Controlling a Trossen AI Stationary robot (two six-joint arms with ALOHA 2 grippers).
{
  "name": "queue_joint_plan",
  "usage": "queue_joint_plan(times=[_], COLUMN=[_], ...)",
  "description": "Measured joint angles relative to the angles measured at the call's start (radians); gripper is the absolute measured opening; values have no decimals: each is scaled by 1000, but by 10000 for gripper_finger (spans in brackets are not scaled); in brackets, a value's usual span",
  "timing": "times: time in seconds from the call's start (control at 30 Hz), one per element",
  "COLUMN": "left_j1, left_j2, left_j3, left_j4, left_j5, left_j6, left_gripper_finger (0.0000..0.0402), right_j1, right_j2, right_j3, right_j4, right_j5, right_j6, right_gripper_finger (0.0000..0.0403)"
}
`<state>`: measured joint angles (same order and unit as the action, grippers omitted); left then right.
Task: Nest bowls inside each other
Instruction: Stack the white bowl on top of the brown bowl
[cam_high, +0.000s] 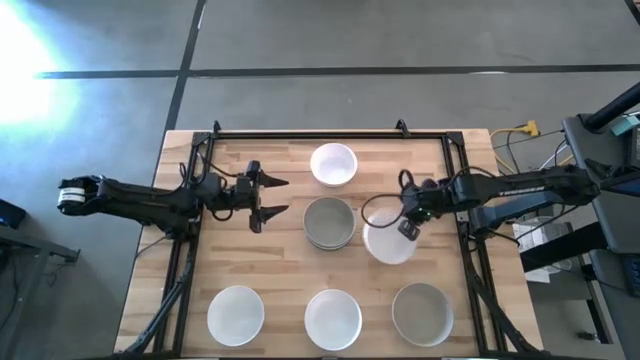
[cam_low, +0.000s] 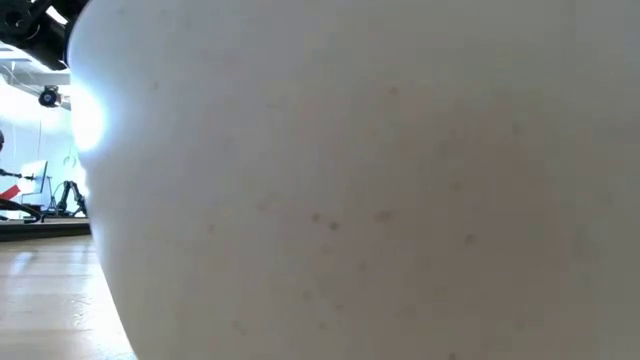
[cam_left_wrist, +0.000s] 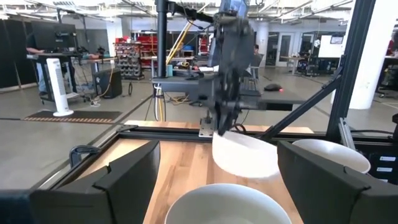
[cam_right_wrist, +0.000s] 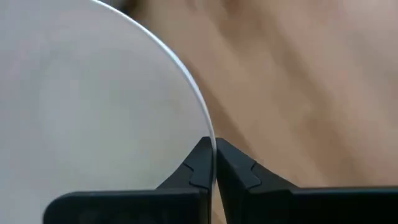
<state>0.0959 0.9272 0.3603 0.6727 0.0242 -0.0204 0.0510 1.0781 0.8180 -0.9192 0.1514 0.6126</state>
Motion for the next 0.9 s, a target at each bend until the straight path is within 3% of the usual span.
queue_joint_plan(times=[0.13,0.23,0.63,0.9], left_j1=[0,0,0,-4], left_j2=[0,0,-13,-75], left_j3=[0,0,8,-4], left_j4=[0,0,24,18], left_j5=[0,0,2,41], left_j6=[0,0,0,-2], left_gripper_finger=[306,306,306,306], right_j1=[3,-23,-216,-245], right_j2=[-10,34,458,707], right_j3=[38,87,562,807], right_j4=[212,251,57,-46], right_j5=[-8,-62,-215,-272], right_j6=[-83,-157,-451,-567], right_gripper_finger=[9,9,9,9])
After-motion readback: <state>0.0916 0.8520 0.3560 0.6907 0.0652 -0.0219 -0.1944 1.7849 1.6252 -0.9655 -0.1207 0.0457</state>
